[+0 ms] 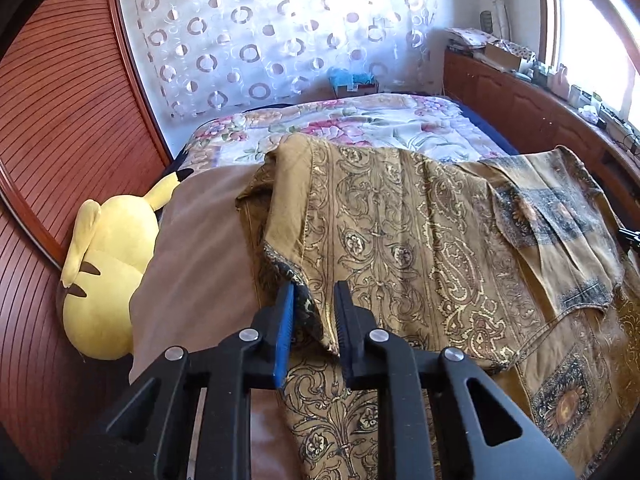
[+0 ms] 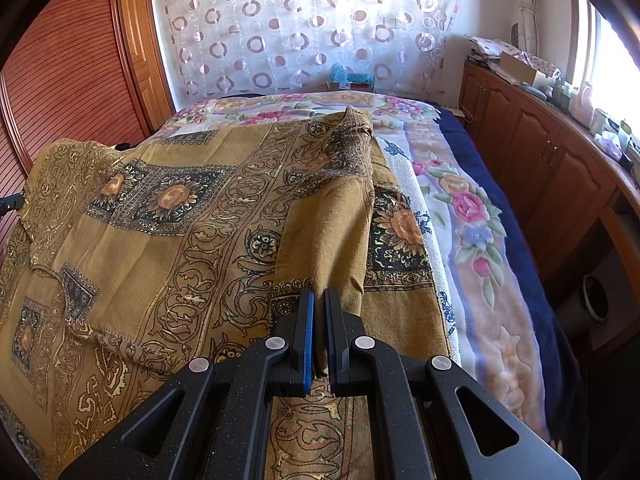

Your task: Fold small clothes

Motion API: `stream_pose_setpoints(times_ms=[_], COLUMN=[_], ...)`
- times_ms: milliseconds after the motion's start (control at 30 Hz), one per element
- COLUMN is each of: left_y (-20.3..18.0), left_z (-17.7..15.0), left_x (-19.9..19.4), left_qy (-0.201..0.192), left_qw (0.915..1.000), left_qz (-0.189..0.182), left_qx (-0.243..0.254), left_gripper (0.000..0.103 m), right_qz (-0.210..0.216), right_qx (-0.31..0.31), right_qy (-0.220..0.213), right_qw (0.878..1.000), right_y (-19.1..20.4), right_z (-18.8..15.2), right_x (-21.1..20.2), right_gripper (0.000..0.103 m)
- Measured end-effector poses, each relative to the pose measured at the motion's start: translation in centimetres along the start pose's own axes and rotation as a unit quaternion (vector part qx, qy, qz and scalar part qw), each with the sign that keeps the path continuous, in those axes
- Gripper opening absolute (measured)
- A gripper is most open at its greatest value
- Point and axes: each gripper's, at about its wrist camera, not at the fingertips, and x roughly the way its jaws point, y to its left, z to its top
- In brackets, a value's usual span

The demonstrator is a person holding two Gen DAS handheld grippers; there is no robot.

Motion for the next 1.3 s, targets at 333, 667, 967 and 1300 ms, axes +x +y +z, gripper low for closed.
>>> stream_pose_setpoints(times_ms=[333, 667, 967, 1300], left_y=[-1.8, -3.9, -3.3, -4.2], left_z=[-0.1, -0.2, -4.7, -13.3], left_x=[-3.5, -9.6, -14.5, -17.9], left_qy=[-0.031, -0.081, -0.106, -0.099], left_qw=[0.9991, 0.9937, 0.9881, 0.9864], left_qz=[-0.025, -0.073, -0.111, -0.131], left_qx=[0.013, 0.025, 0.009, -0.013], left_gripper=[0.003, 0.003, 0.003, 0.003], right_qz=[-0.004, 0.005, 0.016, 0.019], right_qx=[-0.004, -0.007, -0.045, -0.063], right_qy=[-0.001, -0.045, -0.078, -0.065], right_qw=[1.0, 0.999, 0.996, 0.996], right_y=[0.1, -0.4, 0.0, -1.3], right_z=[0.0, 1.0, 0.7, -4.8], right_x=[0.0, -3.2, -9.9, -15.8], right_gripper=[0.005, 0.001, 0.001, 0.001])
